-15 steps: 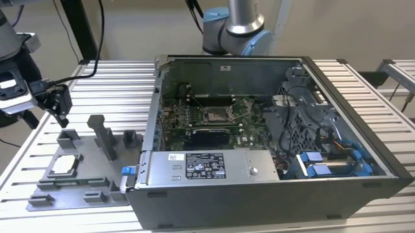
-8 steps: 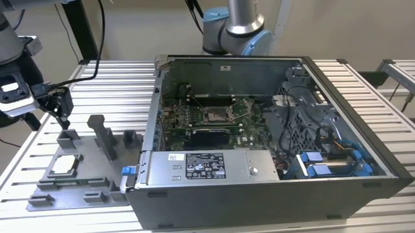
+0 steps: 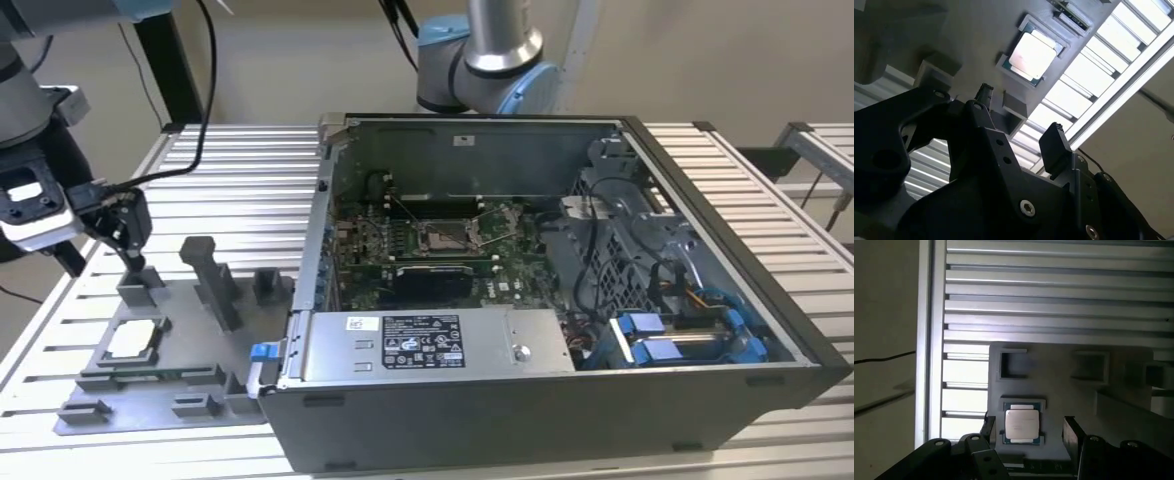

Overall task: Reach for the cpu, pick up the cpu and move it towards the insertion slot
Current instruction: 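Pick up the cpu and move it towards the insertion slot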

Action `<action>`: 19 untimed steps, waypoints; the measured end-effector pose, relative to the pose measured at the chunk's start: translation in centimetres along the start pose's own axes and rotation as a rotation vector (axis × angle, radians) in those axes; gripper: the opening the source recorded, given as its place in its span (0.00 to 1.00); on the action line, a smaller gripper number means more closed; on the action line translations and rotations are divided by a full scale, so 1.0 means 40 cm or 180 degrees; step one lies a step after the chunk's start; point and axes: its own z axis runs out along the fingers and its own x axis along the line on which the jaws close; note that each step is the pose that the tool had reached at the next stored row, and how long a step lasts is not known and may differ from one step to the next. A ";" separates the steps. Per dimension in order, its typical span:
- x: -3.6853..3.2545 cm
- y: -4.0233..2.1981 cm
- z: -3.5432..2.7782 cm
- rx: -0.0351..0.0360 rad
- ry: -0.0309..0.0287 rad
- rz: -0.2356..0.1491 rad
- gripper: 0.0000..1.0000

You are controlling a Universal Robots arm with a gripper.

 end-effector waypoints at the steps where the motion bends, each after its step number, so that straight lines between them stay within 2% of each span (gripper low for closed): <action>1: 0.001 -0.001 0.004 0.0000 0.0000 0.0000 1.00; 13: 0.011 -0.006 0.058 0.0000 0.0006 0.0000 1.00; 19: 0.012 -0.029 0.084 0.0000 0.0006 0.0000 1.00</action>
